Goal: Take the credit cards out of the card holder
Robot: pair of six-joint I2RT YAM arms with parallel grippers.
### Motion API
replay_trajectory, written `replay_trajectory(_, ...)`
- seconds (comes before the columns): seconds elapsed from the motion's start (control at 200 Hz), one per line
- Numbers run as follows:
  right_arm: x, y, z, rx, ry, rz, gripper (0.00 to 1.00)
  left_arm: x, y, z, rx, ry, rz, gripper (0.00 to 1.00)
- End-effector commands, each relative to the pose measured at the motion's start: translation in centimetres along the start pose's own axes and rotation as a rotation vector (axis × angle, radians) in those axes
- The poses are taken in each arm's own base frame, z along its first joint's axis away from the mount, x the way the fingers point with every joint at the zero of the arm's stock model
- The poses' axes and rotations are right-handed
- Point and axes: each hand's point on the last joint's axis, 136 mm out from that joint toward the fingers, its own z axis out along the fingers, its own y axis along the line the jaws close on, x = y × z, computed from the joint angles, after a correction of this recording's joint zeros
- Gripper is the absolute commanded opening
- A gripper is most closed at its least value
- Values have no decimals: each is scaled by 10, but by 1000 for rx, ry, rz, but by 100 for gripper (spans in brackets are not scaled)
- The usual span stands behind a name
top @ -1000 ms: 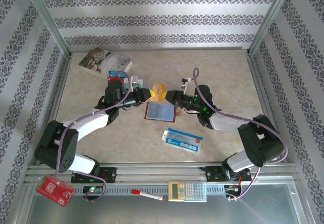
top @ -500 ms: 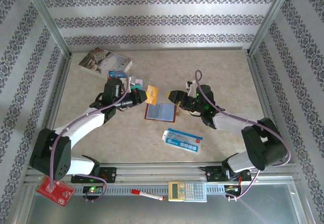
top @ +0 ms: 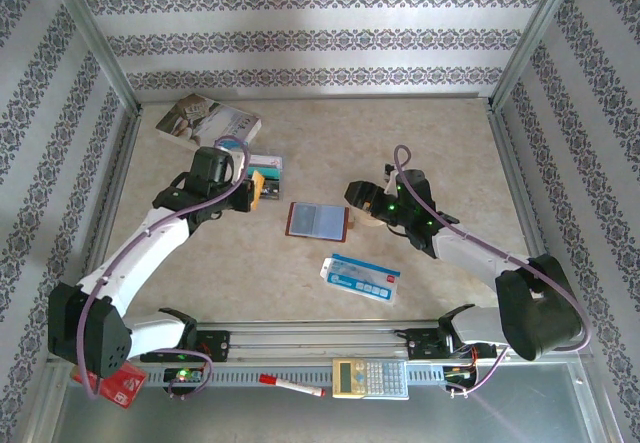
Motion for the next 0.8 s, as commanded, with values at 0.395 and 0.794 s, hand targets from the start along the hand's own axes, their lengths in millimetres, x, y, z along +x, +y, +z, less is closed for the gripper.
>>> replay_trajectory(0.395,-5,-10,-11,36,-43,-55,98,21,43,-16,-115,310,691,0)
replay_trajectory(0.794,-13,0,-10,8,-42,-53,98,35,95,12,-80,510,913,0)
